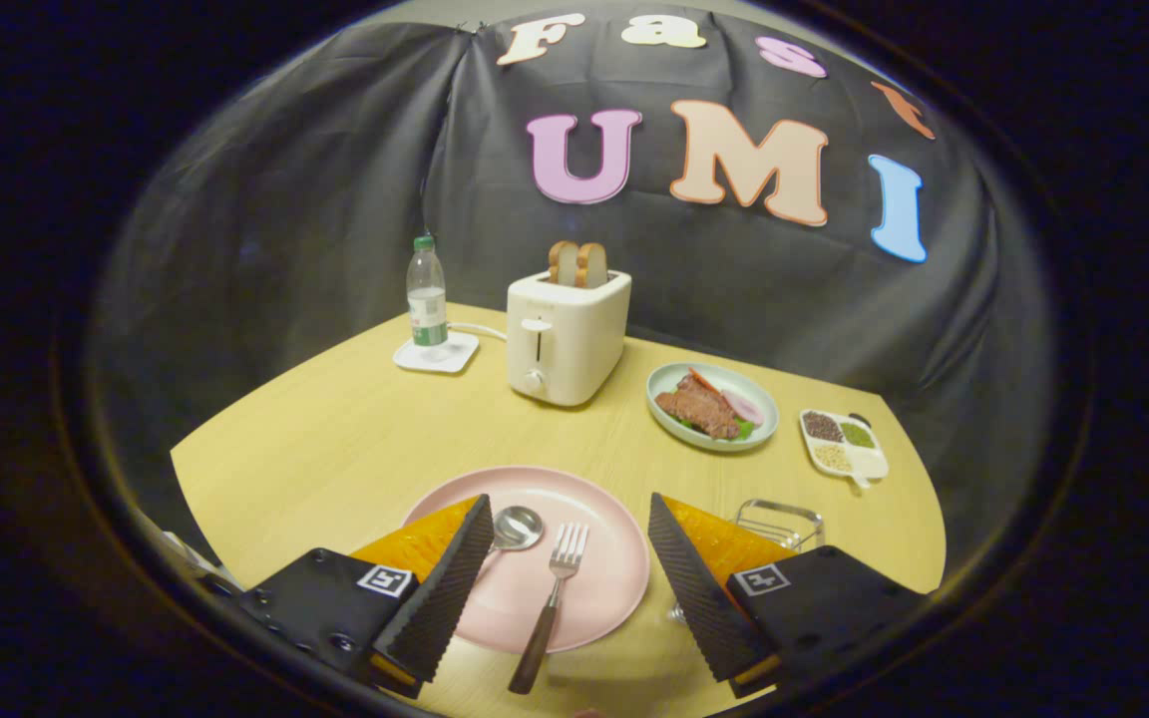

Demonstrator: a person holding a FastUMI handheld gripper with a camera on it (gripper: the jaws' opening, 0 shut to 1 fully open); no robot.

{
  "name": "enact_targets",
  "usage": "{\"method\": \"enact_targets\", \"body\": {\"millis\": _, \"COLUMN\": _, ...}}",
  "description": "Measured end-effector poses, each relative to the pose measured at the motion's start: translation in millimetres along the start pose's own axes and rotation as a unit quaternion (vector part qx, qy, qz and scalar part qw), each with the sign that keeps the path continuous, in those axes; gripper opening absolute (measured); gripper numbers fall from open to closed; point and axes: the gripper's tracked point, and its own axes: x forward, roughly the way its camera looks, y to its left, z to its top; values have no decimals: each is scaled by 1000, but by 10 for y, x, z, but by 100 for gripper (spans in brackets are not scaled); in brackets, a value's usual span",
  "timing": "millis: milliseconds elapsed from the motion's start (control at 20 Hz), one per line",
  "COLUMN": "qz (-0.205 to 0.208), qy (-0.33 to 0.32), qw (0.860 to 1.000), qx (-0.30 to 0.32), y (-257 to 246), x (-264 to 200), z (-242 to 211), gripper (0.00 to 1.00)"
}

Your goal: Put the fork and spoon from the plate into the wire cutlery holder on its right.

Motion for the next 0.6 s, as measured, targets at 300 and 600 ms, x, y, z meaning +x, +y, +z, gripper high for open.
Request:
{"method": "enact_targets", "body": {"millis": 300, "qz": -1, "qy": 64, "qw": 998, "qx": -5, "y": 6, "x": 163, "z": -391, "gripper": 100}}
{"method": "enact_targets", "body": {"millis": 600, "qz": 14, "qy": 135, "qw": 991, "qx": -18, "y": 71, "x": 230, "z": -798, "gripper": 100}}
